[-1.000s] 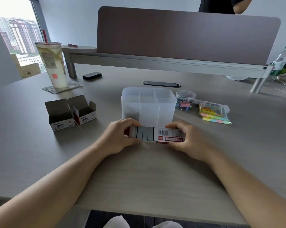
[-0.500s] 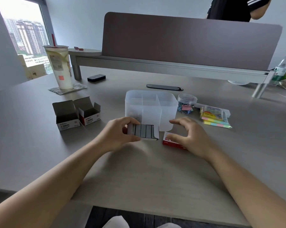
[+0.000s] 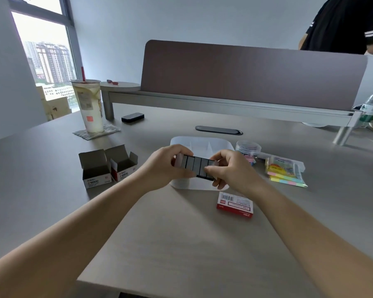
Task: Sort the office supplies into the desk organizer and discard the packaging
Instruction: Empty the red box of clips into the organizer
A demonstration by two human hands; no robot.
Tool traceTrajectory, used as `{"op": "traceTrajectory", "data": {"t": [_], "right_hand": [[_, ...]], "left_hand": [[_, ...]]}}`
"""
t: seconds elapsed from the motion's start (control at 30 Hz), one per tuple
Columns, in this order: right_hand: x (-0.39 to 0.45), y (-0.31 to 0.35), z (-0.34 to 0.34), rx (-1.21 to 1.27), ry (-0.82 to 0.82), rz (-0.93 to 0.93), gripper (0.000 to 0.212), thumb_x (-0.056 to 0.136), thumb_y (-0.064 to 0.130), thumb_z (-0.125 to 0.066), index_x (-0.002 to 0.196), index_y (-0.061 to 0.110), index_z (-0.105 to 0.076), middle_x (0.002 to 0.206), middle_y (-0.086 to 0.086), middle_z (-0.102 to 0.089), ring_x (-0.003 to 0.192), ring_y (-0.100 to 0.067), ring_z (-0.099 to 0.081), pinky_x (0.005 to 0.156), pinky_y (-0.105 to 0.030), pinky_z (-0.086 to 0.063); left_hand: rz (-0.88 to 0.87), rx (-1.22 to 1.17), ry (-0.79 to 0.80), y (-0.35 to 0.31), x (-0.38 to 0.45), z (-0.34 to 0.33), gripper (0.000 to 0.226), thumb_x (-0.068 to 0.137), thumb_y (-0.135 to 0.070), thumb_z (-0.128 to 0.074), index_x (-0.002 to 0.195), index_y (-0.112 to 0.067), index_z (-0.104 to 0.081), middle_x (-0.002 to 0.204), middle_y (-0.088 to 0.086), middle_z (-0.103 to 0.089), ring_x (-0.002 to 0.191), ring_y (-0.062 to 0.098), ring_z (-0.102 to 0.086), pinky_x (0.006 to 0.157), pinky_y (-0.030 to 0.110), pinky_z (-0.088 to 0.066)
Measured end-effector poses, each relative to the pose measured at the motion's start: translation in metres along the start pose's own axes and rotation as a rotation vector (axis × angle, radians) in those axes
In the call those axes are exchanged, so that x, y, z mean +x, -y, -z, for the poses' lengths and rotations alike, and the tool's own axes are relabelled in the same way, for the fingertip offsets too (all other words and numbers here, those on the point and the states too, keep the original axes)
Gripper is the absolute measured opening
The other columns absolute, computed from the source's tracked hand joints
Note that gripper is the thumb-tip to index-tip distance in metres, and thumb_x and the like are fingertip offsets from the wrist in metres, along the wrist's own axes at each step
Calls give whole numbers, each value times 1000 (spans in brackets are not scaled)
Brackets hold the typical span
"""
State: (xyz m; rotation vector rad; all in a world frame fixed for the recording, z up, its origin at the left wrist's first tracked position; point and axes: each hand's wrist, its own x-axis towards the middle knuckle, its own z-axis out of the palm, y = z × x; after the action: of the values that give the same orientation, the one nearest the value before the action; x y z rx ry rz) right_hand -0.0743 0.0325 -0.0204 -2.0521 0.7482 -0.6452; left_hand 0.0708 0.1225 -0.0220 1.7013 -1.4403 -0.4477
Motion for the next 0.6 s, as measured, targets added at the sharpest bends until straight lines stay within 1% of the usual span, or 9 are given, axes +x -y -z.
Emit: {"op": "traceTrajectory", "data": {"t": [0.07,0.17,0.2,0.27,0.33,0.37,0.47,0.53,0.6], "right_hand": [[6,2,1,12,-17,6,18,82,10,-60,96,5,-50,65,-4,-54,48,-13,-55,43,-17,-48],[19,6,5,-26,-56,32,19,81,13,-61,94,8,-48,66,-3,-55,48,-11,-55,43,-14,-47],[25,7,7,-58,-72,47,19,80,16,-62,93,10,-49,66,-1,-55,51,-10,-54,45,-15,-46],[38,7,11,-113,-97,72,20,78,20,-65,90,13,-50,68,0,-55,60,-13,-53,58,-25,-47],[51,6,14,-136,-100,70,22,76,22,-67,89,14,-51,73,-1,-56,67,-15,-51,67,-33,-45],[57,5,15,-140,-95,64,23,76,22,-68,89,14,-51,74,-1,-55,68,-15,-51,67,-32,-44],[73,2,16,-144,-76,45,25,76,23,-68,91,14,-50,75,0,-53,70,-15,-48,60,-23,-38],[78,-1,16,-172,-58,36,26,76,24,-68,92,15,-49,78,1,-53,73,-16,-48,58,-22,-36],[79,-4,17,-199,-25,26,26,76,24,-68,92,17,-48,83,-2,-57,72,-15,-49,56,-22,-36]], "left_hand": [[15,24,-47,-5,8,0,27,74,-24,-69,97,-20,-57,81,4,-55,74,18,-50,70,29,-41],[15,87,-126,-11,25,-1,29,73,-25,-70,96,-14,-57,86,7,-55,75,17,-45,62,26,-35],[16,92,-140,-11,30,0,30,72,-24,-71,97,-13,-57,85,6,-54,73,16,-44,59,24,-33],[14,90,-155,-11,43,3,31,71,-22,-72,97,-13,-56,81,3,-52,65,11,-40,57,22,-32],[10,98,-158,-9,56,8,32,71,-21,-73,97,-14,-56,84,5,-53,64,9,-40,55,21,-33],[9,102,-154,-7,63,10,33,71,-20,-73,98,-14,-56,85,5,-53,64,10,-40,55,20,-33],[6,103,-141,-1,79,12,33,71,-17,-72,99,-13,-56,71,-1,-48,60,8,-39,47,11,-32],[10,95,-131,4,87,11,30,71,-14,-72,95,-16,-55,71,0,-48,62,13,-40,46,11,-32],[12,101,-108,9,93,10,30,70,-11,-72,91,-19,-53,73,2,-49,64,16,-40,49,14,-33]]}}
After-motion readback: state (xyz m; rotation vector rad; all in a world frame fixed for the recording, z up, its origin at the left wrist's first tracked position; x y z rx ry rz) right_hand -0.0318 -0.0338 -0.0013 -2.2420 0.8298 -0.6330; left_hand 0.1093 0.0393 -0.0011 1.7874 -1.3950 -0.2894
